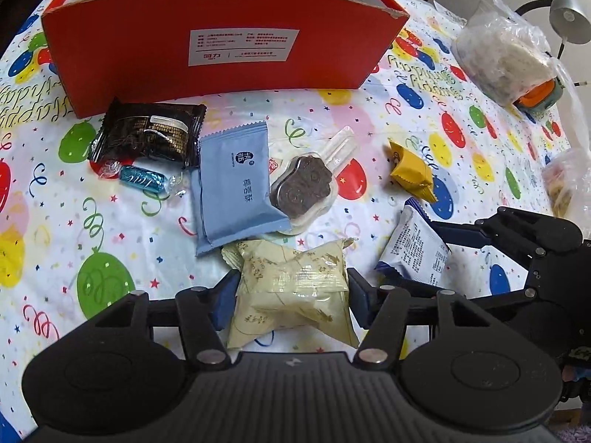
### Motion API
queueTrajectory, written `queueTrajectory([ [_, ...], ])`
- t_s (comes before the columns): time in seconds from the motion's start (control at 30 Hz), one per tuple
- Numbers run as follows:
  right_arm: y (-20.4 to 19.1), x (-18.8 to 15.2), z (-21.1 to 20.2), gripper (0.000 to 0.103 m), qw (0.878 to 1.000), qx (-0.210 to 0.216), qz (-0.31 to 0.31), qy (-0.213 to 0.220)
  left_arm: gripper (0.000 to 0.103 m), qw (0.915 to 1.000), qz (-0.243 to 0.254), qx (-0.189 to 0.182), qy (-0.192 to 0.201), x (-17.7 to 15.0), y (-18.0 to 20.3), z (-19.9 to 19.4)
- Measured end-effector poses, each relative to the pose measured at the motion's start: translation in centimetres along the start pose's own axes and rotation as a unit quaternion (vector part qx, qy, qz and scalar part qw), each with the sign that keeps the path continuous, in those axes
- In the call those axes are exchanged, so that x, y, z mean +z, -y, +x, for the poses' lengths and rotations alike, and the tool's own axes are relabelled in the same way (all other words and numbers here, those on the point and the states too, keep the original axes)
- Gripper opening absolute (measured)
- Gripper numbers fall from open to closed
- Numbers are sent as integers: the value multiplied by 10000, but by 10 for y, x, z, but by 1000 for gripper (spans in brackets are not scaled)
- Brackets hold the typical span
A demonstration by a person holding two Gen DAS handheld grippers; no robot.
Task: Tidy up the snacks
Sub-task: 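Grasp the cream packet with the left tool while the right tool grasps the white-blue cake, then lower both snacks into the red box and open both tools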
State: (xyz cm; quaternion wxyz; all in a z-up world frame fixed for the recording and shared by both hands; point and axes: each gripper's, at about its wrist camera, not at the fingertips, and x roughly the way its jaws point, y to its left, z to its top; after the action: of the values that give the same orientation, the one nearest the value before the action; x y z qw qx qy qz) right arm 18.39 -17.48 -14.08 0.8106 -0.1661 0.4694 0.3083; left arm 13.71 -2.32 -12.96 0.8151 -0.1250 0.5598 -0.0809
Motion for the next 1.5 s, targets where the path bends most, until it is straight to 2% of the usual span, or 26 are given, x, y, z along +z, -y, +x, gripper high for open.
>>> queueTrajectory([
  [0.37,-4,9,-37,62,9983,131,392,401,60,9989,66,55,472,-7,-1,-38],
  [0.83,-3,48,-79,62,9921,89,476,1160,60,9915,-11,359,1250,11,2,-83],
  [1.23,8,102,-89,62,9864,-58,295,1616,60,9838,-107,663,1665,53,-7,-104],
  [1.5,24,139,-73,62,9863,-137,305,1617,60,9802,-199,917,1742,91,-18,-102],
])
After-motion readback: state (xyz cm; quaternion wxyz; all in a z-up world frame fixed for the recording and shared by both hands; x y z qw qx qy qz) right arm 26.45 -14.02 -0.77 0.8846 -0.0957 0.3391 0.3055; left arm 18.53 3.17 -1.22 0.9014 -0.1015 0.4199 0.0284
